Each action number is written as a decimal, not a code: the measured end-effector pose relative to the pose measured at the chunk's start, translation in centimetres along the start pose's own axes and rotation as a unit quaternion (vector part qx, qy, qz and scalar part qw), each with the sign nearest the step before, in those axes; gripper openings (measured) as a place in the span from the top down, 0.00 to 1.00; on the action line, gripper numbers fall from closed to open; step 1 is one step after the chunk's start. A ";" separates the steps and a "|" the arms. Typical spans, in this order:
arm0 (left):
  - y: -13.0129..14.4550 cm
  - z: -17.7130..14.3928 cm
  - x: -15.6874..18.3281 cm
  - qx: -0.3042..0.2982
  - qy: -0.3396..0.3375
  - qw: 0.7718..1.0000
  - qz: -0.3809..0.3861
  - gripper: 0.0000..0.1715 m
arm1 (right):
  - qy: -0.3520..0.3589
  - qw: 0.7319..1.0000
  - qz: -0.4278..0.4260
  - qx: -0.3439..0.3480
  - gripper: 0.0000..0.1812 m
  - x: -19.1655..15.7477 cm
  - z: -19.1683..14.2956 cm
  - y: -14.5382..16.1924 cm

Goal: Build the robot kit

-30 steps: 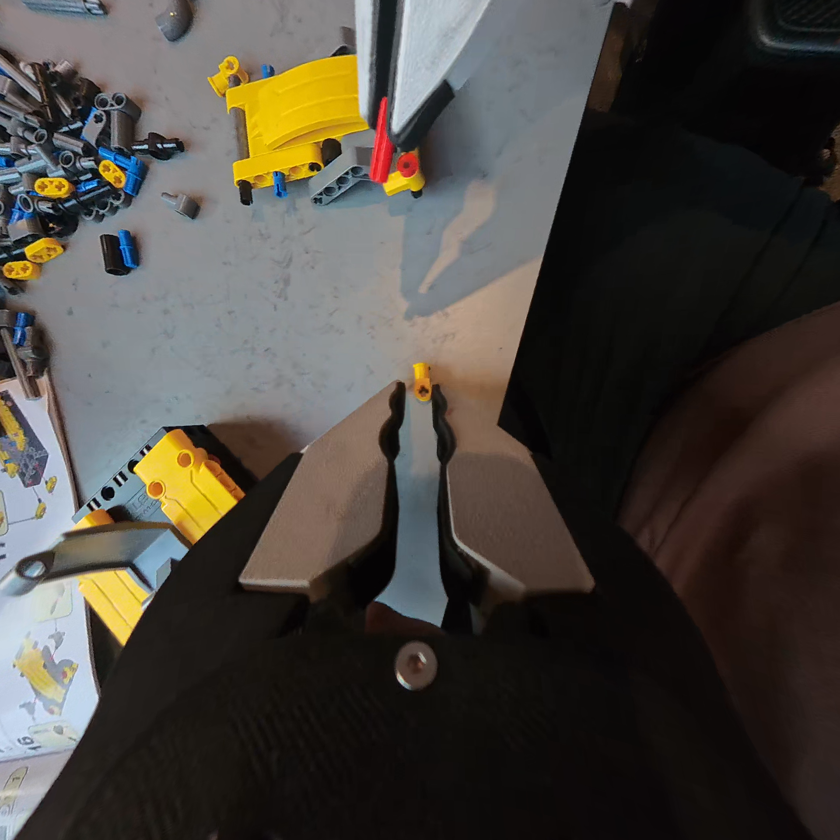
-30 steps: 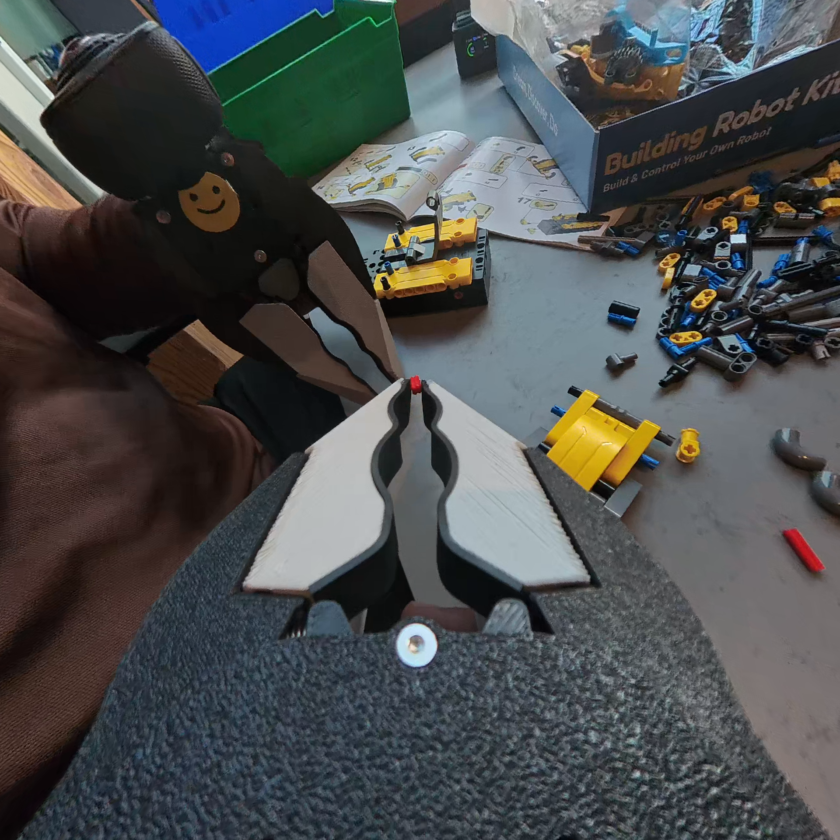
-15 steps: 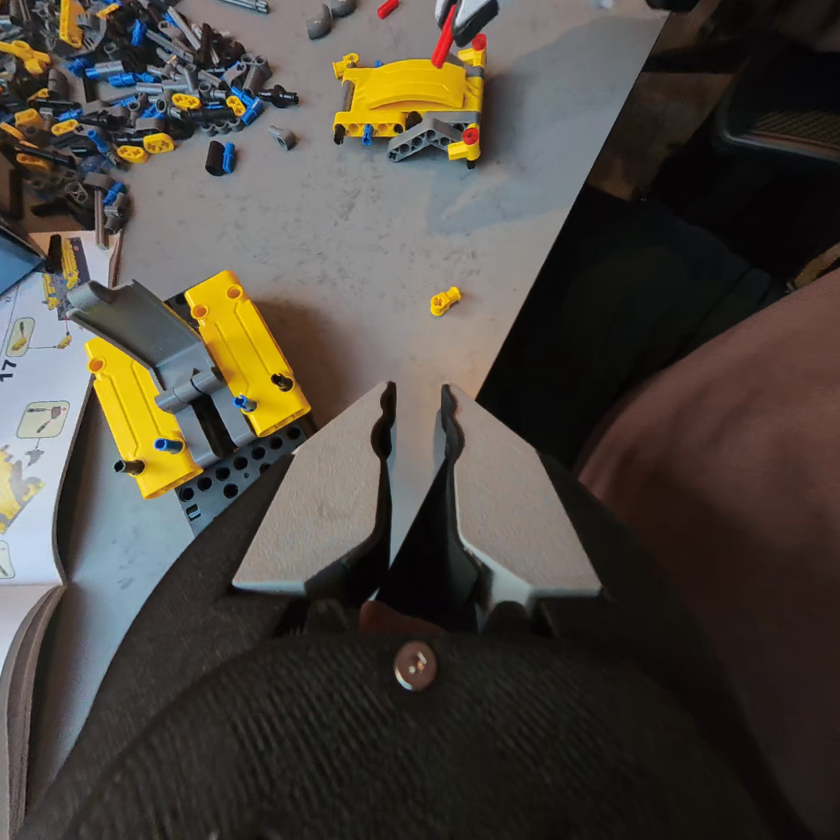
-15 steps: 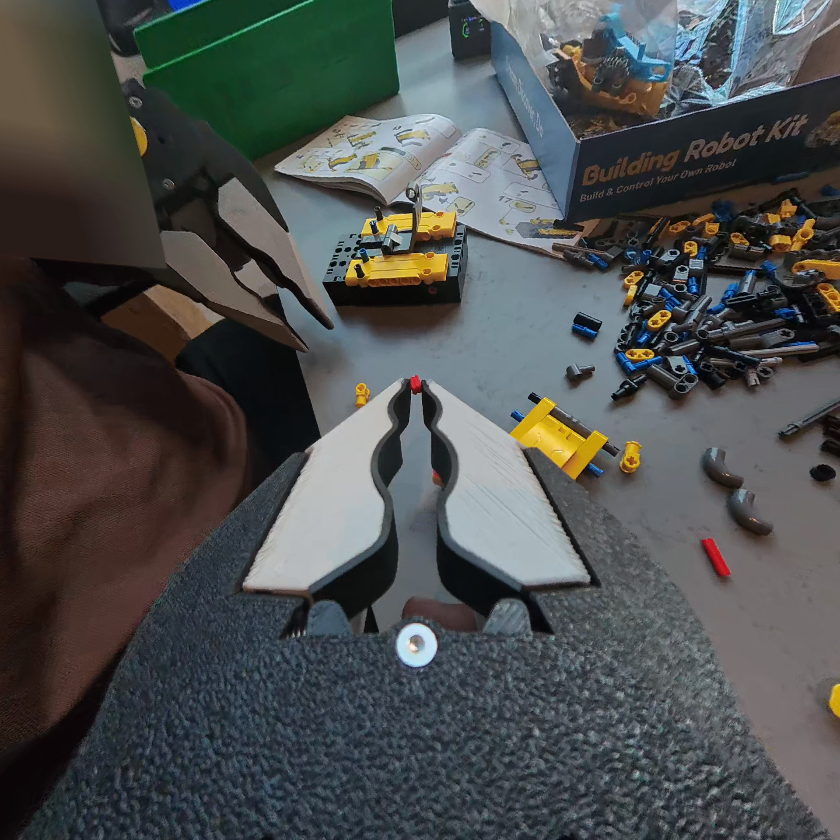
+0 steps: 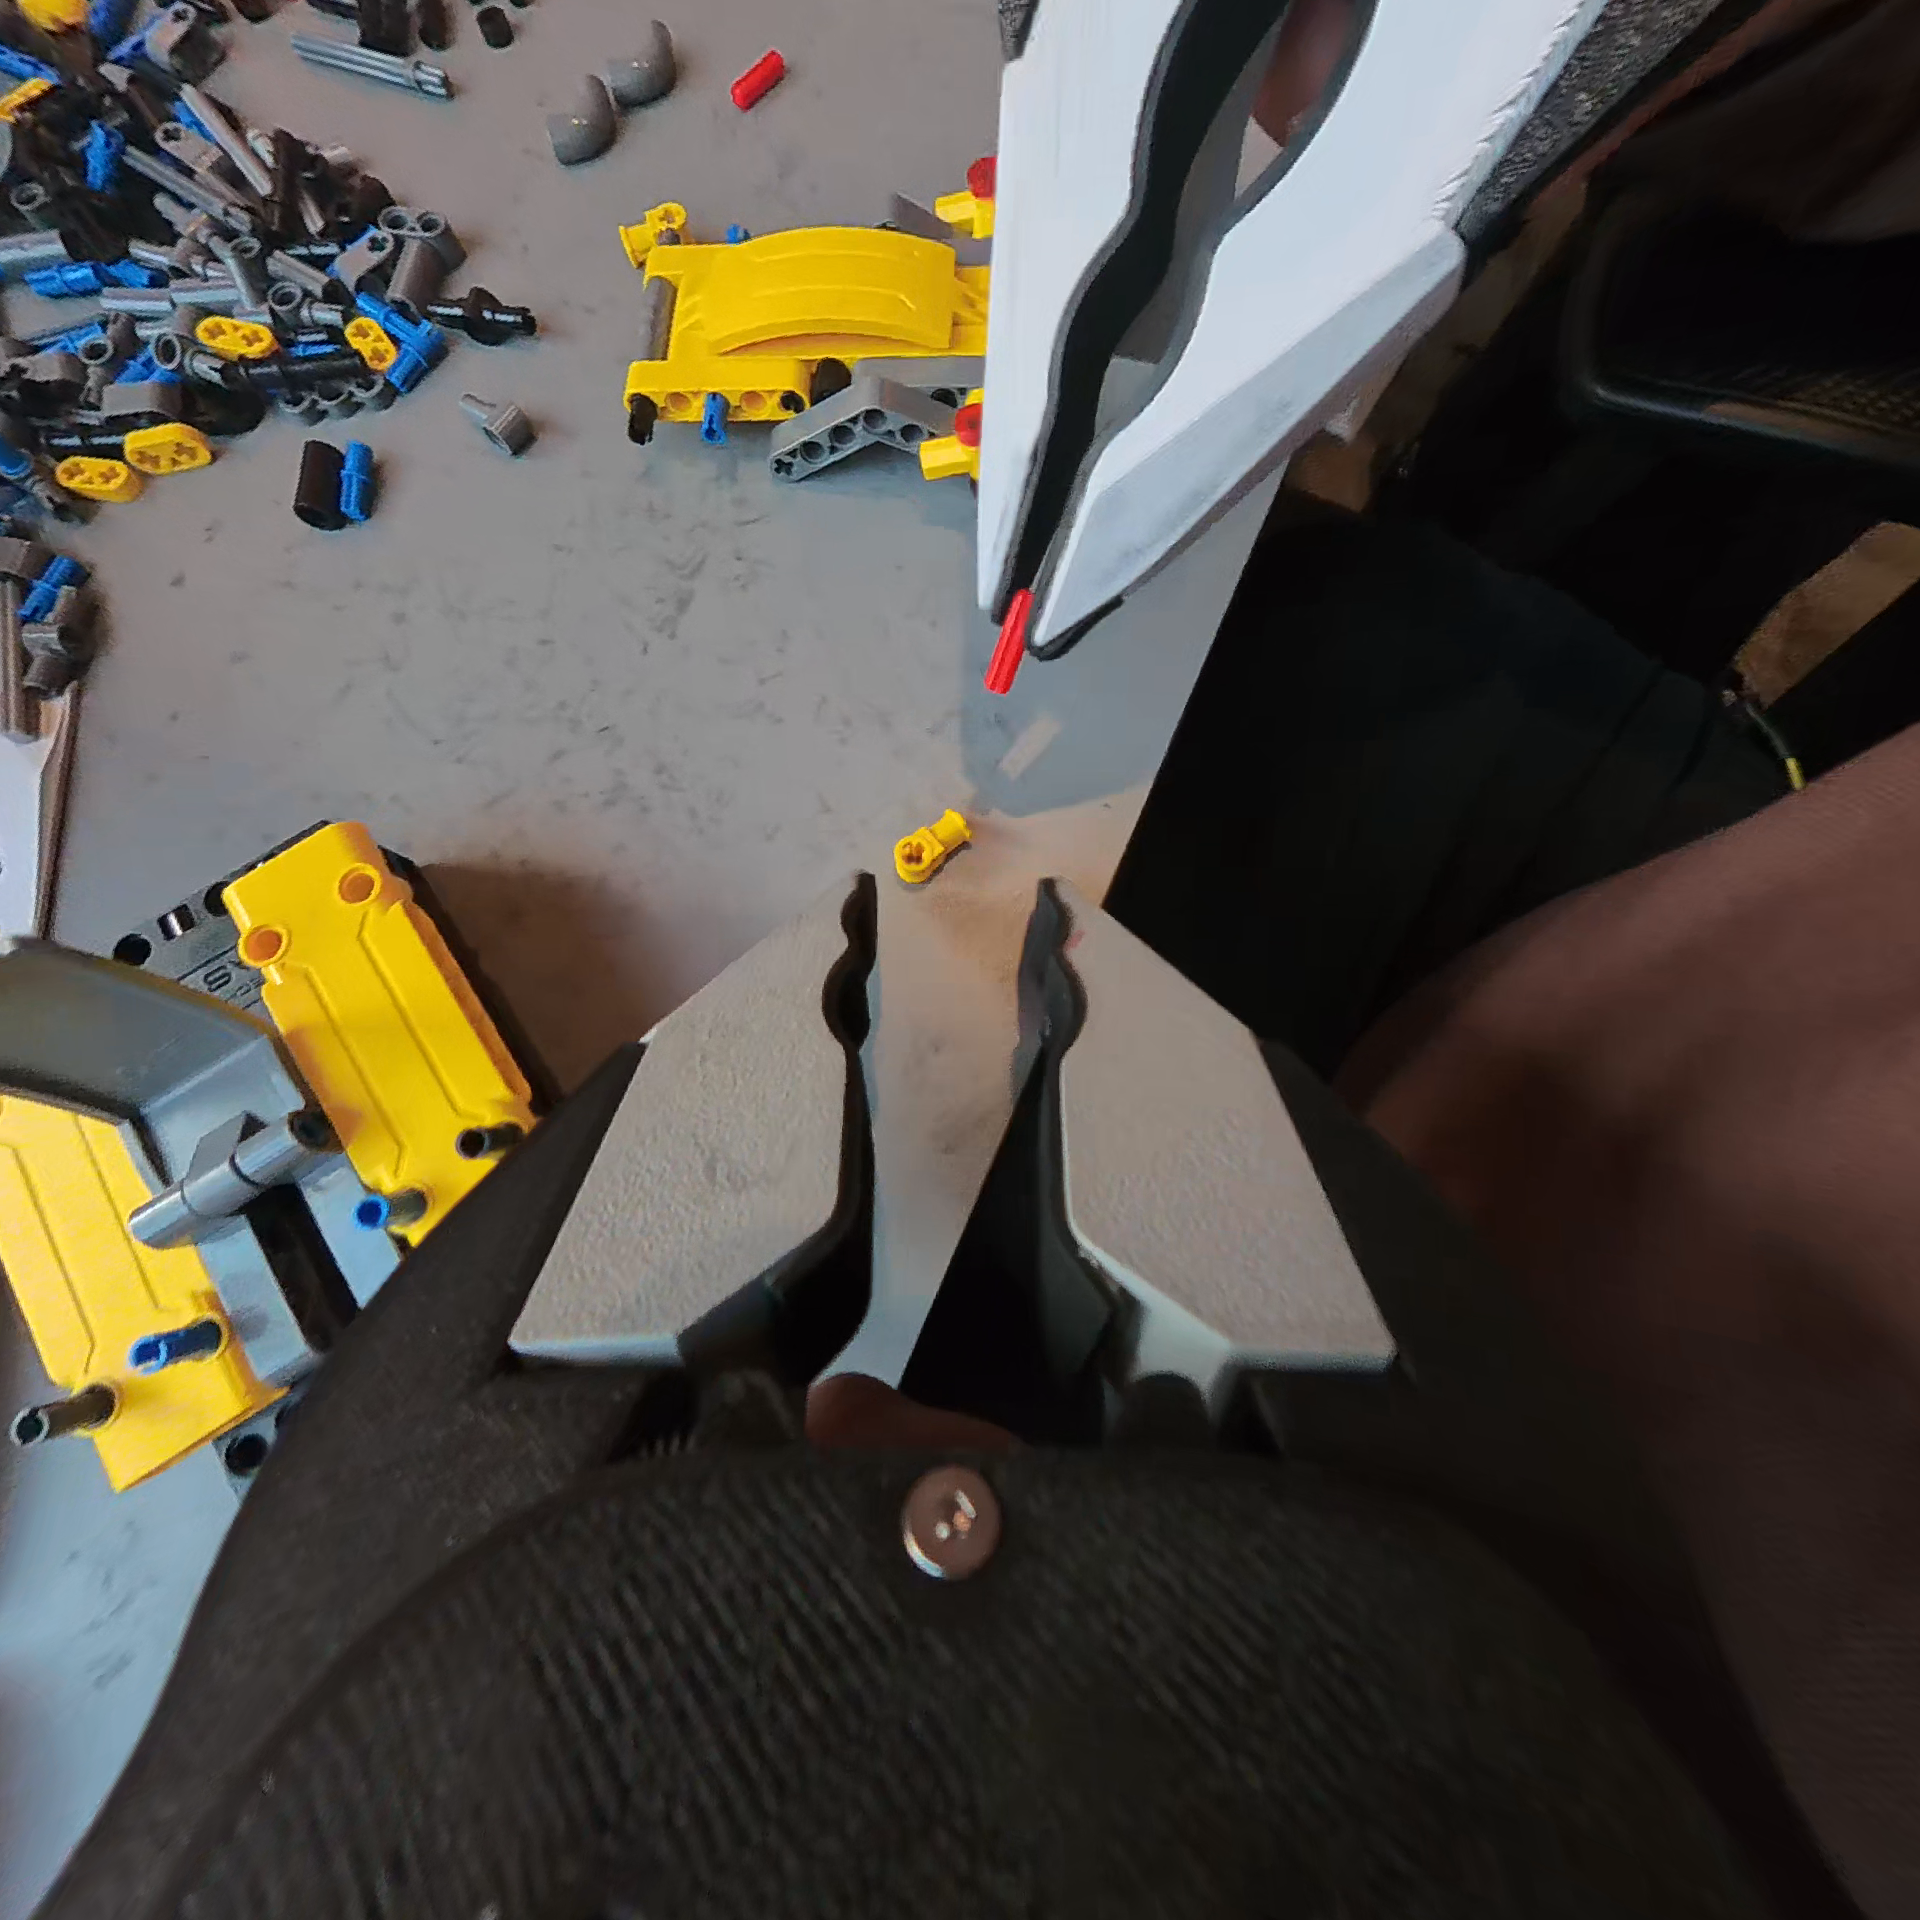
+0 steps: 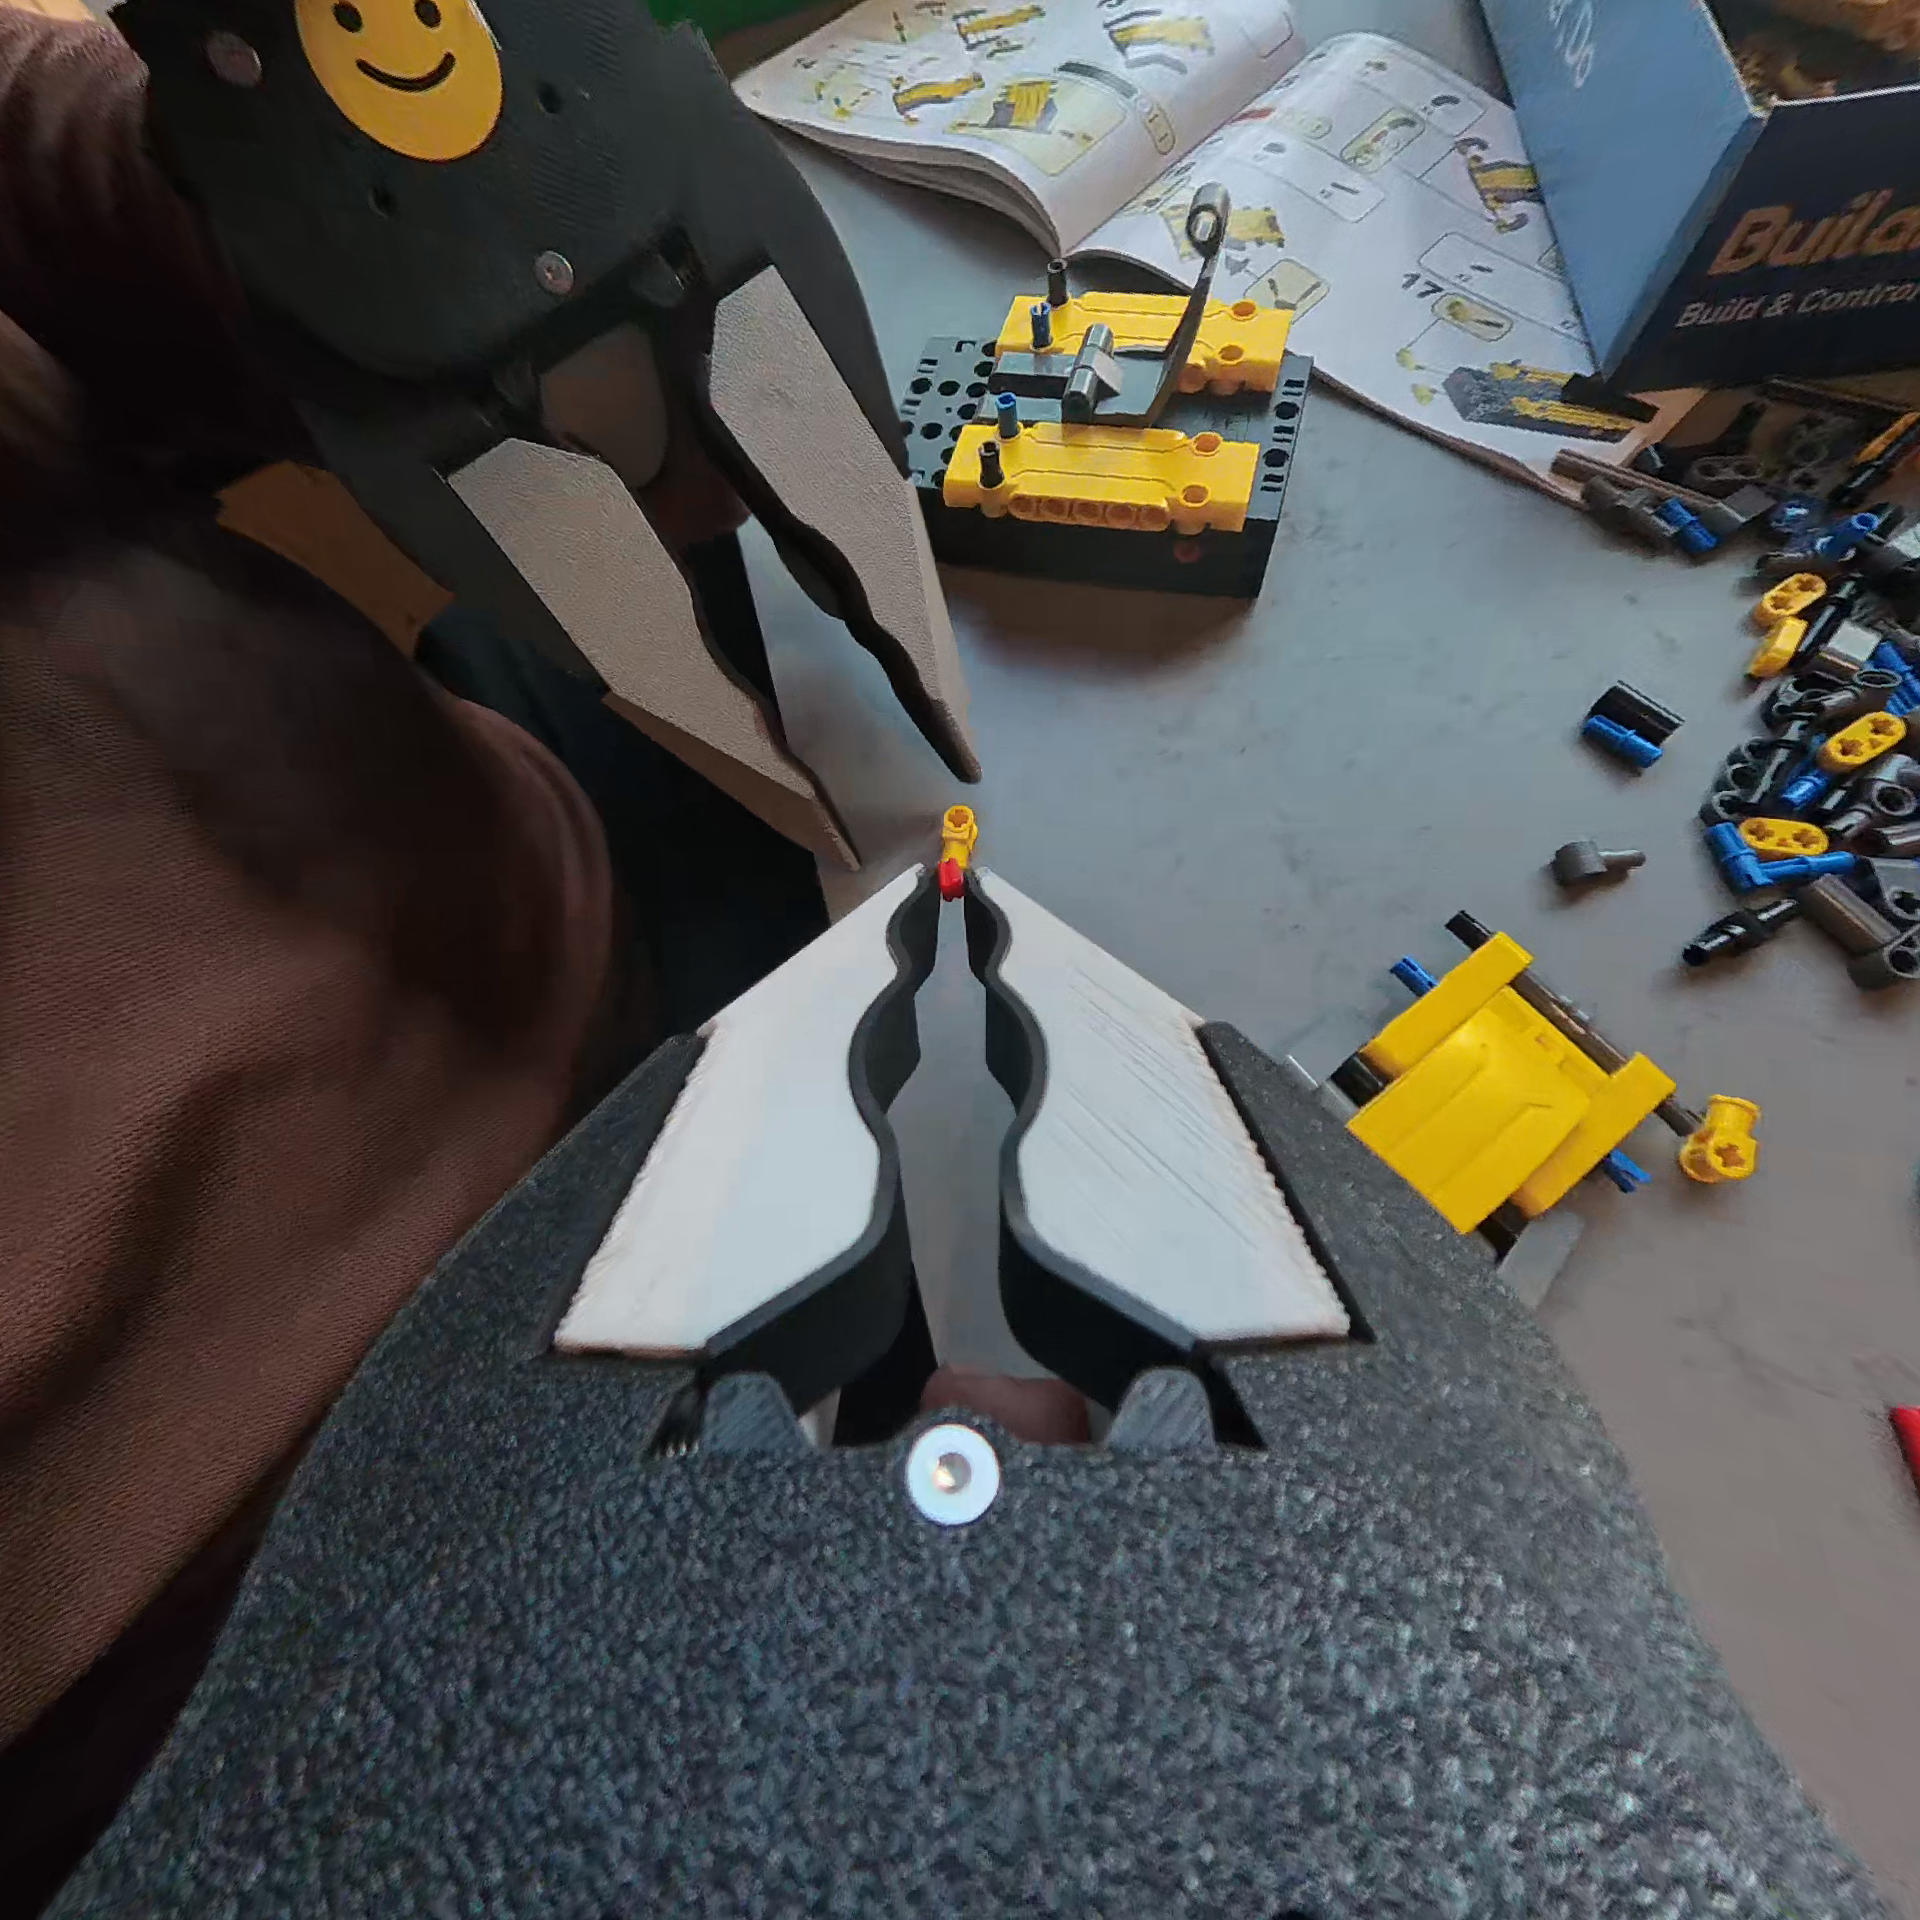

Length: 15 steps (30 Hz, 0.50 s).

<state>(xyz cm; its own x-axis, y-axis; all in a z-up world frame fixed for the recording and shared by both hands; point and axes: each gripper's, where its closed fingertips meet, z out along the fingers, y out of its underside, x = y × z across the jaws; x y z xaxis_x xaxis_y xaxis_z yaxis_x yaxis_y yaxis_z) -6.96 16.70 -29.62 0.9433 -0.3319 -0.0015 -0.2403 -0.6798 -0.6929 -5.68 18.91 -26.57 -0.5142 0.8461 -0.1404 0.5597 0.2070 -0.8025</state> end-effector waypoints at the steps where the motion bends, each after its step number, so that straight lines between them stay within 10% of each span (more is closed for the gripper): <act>1: 0.1 0.1 0.1 -0.004 0.001 1.000 0.003 0.83 | 0.004 1.000 -0.001 -0.002 0.97 0.1 0.0 0.1; 15: 0.2 -0.4 0.1 0.004 0.006 1.000 -0.025 0.83 | 0.014 1.000 -0.011 -0.010 0.97 0.0 0.1 0.5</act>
<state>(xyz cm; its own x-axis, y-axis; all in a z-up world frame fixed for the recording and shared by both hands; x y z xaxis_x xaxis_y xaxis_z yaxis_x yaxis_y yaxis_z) -7.00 16.32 -29.47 0.9515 -0.3049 0.0412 -0.1912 -0.6907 -0.6974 -5.43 18.97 -27.01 -0.5089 0.8542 -0.1062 0.5613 0.2358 -0.7934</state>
